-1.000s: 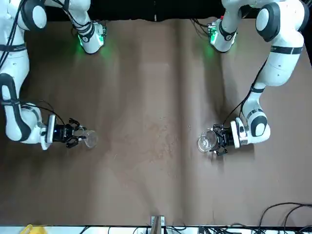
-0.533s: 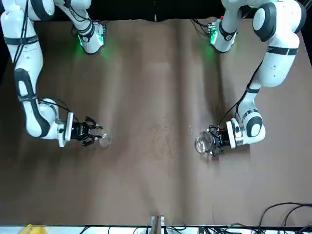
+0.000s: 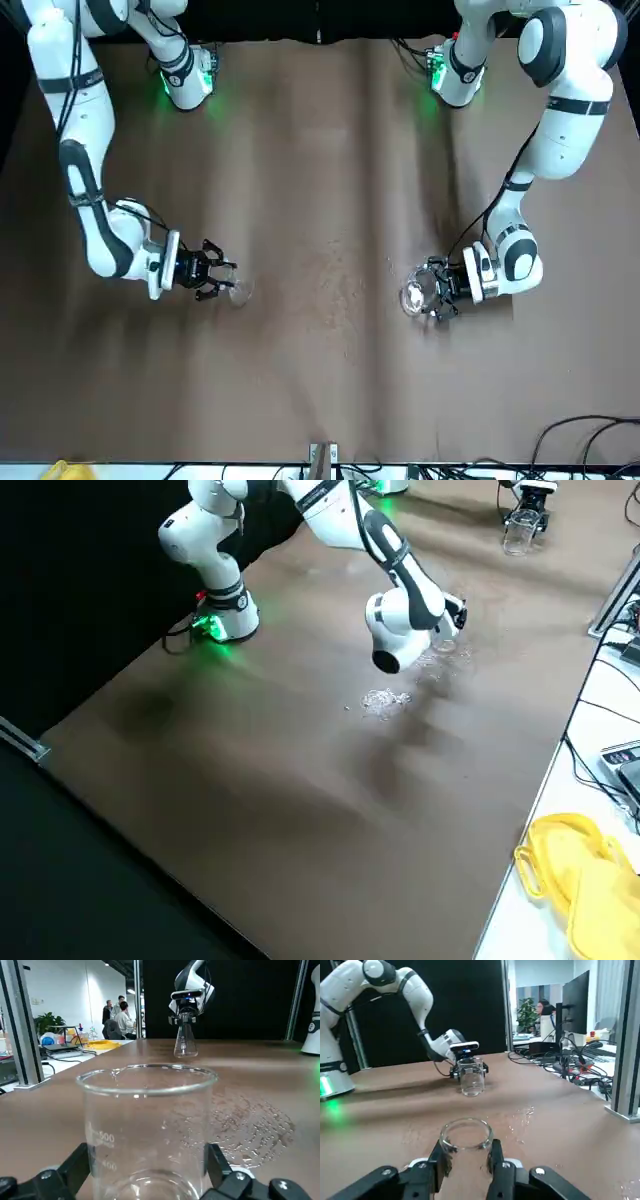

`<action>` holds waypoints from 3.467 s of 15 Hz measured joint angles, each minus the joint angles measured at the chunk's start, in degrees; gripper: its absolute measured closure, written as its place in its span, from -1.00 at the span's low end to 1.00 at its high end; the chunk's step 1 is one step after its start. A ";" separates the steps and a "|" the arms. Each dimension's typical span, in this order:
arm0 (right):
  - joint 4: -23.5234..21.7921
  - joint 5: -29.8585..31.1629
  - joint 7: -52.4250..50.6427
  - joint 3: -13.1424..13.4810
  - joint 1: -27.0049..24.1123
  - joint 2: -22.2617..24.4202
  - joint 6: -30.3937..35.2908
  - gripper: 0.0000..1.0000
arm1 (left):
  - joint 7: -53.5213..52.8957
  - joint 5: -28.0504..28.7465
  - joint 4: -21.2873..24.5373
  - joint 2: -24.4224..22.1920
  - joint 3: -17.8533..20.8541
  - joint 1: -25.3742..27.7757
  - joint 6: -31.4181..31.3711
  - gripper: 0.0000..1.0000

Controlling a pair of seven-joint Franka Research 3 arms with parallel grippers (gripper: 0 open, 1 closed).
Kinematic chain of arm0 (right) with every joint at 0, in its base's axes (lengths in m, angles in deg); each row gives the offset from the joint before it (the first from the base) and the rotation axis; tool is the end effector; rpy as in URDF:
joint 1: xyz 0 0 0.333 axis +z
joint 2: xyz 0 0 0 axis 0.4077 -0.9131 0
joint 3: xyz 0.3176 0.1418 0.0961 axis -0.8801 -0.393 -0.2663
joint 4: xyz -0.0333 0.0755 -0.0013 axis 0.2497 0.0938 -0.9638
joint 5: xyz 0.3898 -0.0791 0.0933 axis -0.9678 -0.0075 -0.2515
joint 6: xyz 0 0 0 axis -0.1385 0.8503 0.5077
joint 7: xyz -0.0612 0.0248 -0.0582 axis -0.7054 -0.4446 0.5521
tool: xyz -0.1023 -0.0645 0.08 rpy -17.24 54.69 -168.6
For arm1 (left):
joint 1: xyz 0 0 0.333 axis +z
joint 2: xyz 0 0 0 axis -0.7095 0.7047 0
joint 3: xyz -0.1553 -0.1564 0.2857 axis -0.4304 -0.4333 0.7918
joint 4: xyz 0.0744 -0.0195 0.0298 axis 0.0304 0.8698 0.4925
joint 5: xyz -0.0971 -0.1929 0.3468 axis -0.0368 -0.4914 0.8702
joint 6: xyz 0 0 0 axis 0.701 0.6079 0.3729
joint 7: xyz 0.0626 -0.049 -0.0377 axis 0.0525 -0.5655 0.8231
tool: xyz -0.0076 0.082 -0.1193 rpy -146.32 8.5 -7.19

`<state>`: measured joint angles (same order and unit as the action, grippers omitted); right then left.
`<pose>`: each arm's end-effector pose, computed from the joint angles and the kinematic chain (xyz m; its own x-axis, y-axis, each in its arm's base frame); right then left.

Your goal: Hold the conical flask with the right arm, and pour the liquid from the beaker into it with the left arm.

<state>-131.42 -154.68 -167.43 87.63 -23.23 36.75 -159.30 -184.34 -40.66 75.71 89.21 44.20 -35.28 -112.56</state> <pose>0.6386 0.1469 0.1855 0.0884 0.1462 0.9853 0.9910 -0.1128 -0.0722 0.6611 -0.1030 0.0919 -0.0022 -0.1592 0.9872 -0.9946 -0.1024 -0.0188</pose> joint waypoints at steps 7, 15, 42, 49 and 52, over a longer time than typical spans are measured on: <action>-0.70 -13.92 0.22 -0.06 10.26 0.39 -7.43 0.22 | -1.19 -2.14 -0.10 0.71 -0.02 -0.68 0.00 -0.96; -1.80 -25.68 1.47 0.17 19.49 1.54 -12.46 0.22 | 1.63 -2.16 -4.30 0.03 -0.04 -1.14 -0.40 -0.96; -1.48 -29.51 -2.41 1.41 26.02 0.99 -20.44 0.22 | 50.24 39.43 -9.62 -15.97 -6.92 -19.44 -9.32 -0.96; -1.46 -29.53 -2.95 1.48 26.02 0.43 -20.45 0.22 | 64.04 45.43 -10.55 -15.97 -11.32 -20.07 -9.32 -0.96; -1.47 -29.53 -3.11 1.50 26.02 0.41 -20.36 0.22 | 68.18 46.20 -10.74 -15.97 -11.33 -21.10 -9.32 -0.96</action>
<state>-132.89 -184.21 -170.54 89.13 2.79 37.16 -179.66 -116.16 5.54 64.97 73.24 32.86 -56.38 -121.88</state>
